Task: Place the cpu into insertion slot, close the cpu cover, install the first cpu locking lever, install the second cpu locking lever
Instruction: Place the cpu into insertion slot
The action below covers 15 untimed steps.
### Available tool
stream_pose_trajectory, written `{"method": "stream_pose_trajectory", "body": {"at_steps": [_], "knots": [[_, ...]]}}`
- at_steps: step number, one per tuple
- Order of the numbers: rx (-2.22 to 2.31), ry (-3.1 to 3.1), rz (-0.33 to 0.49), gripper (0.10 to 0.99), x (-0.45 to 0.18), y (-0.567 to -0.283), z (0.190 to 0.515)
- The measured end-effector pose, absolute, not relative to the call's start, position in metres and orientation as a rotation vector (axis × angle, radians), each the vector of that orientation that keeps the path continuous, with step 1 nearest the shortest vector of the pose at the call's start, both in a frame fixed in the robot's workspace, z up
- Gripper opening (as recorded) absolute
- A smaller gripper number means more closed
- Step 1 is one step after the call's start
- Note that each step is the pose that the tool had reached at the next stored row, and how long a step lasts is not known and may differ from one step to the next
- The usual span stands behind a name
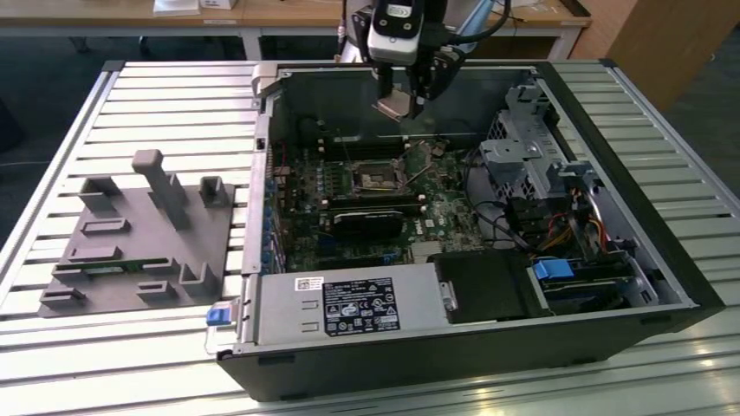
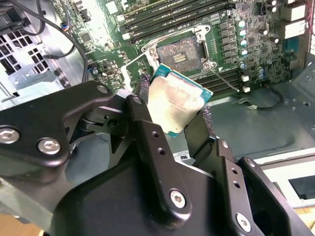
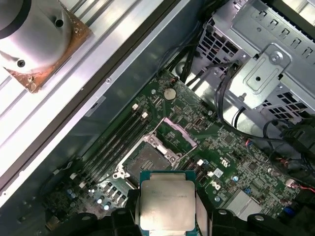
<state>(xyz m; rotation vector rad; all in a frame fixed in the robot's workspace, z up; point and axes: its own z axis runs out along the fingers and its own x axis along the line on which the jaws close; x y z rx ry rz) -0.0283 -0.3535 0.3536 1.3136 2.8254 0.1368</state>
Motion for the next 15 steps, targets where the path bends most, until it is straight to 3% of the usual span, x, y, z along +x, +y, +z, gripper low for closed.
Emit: {"method": "stream_pose_trajectory", "body": {"at_steps": [15], "knots": [[1.426,2.763,0.136,0.537,-0.0283,-0.3527,0.3531]]}}
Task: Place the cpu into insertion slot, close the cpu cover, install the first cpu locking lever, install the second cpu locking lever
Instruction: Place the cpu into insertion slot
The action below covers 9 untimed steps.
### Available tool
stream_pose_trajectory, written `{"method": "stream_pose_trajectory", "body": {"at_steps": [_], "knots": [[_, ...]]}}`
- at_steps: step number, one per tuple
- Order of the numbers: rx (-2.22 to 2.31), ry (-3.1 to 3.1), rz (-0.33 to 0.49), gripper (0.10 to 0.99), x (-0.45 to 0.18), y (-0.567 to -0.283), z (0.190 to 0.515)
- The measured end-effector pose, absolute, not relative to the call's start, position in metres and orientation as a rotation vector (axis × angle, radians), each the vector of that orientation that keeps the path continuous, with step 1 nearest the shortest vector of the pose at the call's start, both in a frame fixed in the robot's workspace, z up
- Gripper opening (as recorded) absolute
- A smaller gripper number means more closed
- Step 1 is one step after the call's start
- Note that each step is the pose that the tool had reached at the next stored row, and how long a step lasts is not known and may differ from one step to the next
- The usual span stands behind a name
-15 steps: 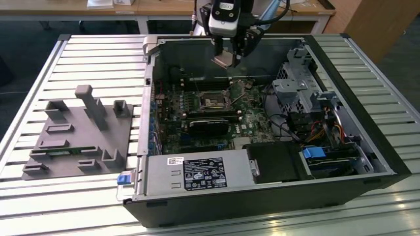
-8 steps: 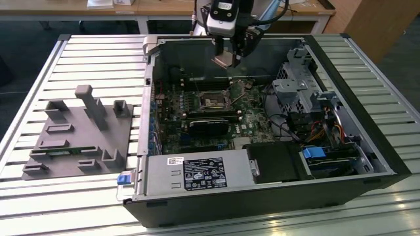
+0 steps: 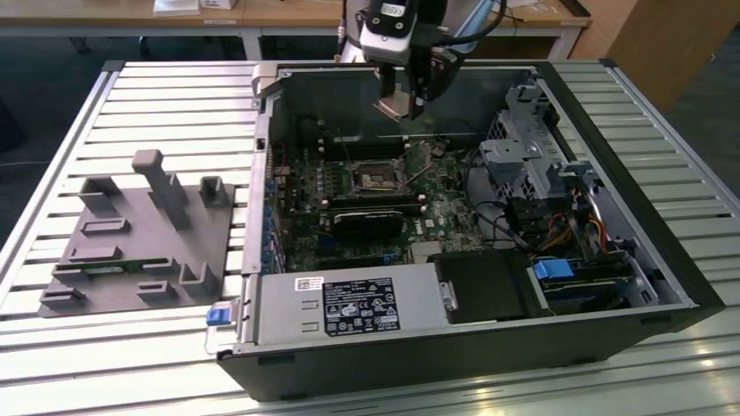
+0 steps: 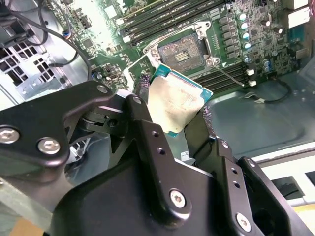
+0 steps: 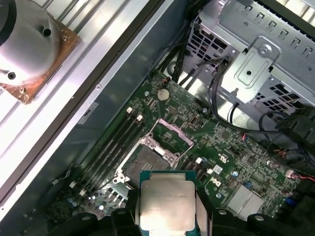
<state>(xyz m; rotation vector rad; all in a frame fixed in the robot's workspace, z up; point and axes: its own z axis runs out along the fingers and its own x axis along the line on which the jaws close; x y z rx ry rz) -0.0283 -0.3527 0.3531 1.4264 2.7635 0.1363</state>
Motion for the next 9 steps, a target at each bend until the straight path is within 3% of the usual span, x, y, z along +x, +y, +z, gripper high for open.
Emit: {"method": "stream_pose_trajectory", "body": {"at_steps": [9], "knots": [[1.545,2.694,0.134,0.537,-0.0283,-0.3522,0.3526]]}}
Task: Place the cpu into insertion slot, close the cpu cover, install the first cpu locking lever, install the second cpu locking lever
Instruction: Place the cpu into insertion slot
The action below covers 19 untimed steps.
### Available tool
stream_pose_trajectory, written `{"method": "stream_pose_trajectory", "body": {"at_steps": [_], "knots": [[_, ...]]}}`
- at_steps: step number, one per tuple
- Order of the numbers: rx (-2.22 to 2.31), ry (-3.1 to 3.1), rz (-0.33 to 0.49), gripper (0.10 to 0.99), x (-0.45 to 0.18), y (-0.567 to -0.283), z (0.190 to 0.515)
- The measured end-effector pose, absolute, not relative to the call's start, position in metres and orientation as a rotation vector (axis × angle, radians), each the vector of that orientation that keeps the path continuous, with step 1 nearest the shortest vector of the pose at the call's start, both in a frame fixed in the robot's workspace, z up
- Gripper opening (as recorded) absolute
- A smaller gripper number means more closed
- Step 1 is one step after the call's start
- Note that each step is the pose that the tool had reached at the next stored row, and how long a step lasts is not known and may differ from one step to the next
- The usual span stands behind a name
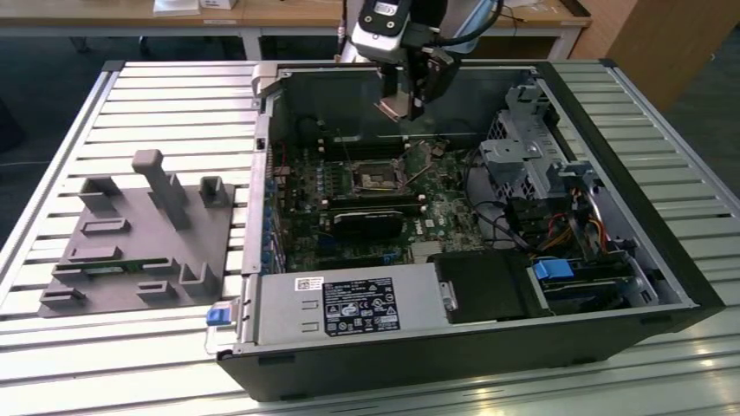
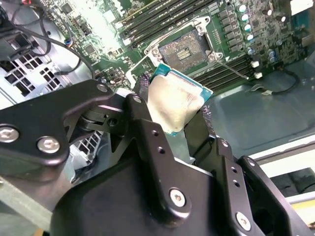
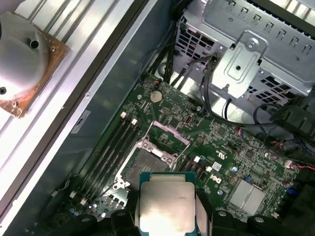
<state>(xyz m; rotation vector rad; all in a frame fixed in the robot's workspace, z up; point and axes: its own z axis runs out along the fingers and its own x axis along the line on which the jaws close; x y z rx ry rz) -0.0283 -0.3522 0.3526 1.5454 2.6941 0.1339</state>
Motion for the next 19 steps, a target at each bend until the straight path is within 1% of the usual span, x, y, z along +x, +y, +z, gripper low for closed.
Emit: {"method": "stream_pose_trajectory", "body": {"at_steps": [19], "knots": [[1.920,2.426,0.125,0.537,-0.0287,-0.3522,0.3469]]}}
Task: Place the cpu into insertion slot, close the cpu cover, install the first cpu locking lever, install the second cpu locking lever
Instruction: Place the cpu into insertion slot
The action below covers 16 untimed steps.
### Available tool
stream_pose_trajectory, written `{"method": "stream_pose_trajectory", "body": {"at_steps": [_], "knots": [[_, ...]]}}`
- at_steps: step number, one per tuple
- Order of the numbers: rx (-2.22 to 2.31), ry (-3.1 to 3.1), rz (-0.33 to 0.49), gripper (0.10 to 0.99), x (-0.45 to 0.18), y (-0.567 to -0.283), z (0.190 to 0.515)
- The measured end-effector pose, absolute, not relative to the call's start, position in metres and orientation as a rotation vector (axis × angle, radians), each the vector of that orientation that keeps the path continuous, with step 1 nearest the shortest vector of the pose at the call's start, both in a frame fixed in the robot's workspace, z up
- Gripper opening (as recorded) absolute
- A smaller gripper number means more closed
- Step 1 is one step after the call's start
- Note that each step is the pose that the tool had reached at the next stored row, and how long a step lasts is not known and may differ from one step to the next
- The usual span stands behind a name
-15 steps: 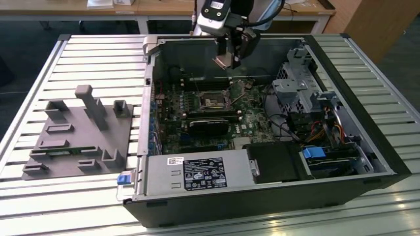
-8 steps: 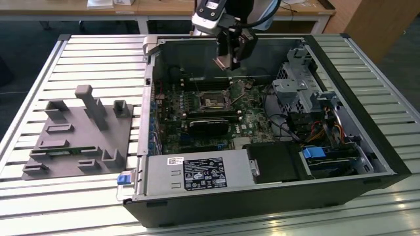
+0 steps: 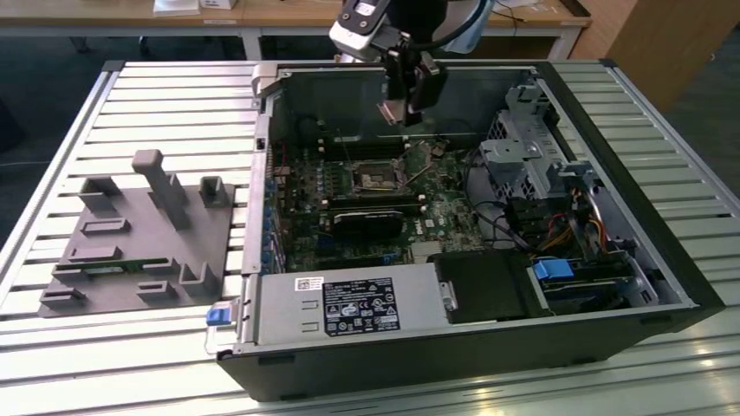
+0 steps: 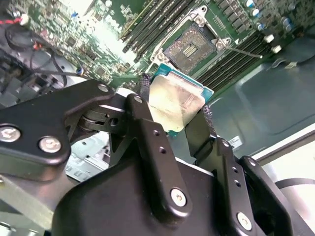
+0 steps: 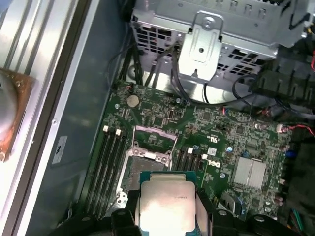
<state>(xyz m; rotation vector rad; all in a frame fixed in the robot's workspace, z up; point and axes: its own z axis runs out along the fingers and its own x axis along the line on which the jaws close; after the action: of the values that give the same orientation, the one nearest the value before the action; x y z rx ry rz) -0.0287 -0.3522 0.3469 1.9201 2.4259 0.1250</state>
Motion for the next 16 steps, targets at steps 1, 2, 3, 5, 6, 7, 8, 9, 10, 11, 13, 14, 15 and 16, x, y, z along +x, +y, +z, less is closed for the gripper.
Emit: {"method": "stream_pose_trajectory", "body": {"at_steps": [1,2,3,5,6,7,8,9,10,11,13,14,15,16], "knots": [[1.941,2.408,0.124,0.537,-0.029,-0.352,0.347],[1.959,2.393,0.124,0.537,-0.029,-0.352,0.346],[1.970,2.384,0.123,0.537,-0.029,-0.352,0.346],[1.972,2.382,0.123,0.537,-0.029,-0.352,0.345],[1.972,2.382,0.123,0.537,-0.029,-0.352,0.345],[1.972,2.382,0.123,0.537,-0.029,-0.352,0.344],[1.972,2.382,0.123,0.537,-0.029,-0.352,0.344],[1.974,2.380,0.123,0.537,-0.029,-0.352,0.343],[1.980,2.375,0.123,0.537,-0.029,-0.352,0.342],[1.990,2.366,0.123,0.537,-0.029,-0.352,0.341],[2.026,2.333,0.121,0.537,-0.029,-0.352,0.339],[2.046,2.315,0.121,0.537,-0.029,-0.352,0.338],[2.066,2.297,0.120,0.537,-0.029,-0.351,0.336],[2.086,2.278,0.119,0.537,-0.029,-0.351,0.335]]}}
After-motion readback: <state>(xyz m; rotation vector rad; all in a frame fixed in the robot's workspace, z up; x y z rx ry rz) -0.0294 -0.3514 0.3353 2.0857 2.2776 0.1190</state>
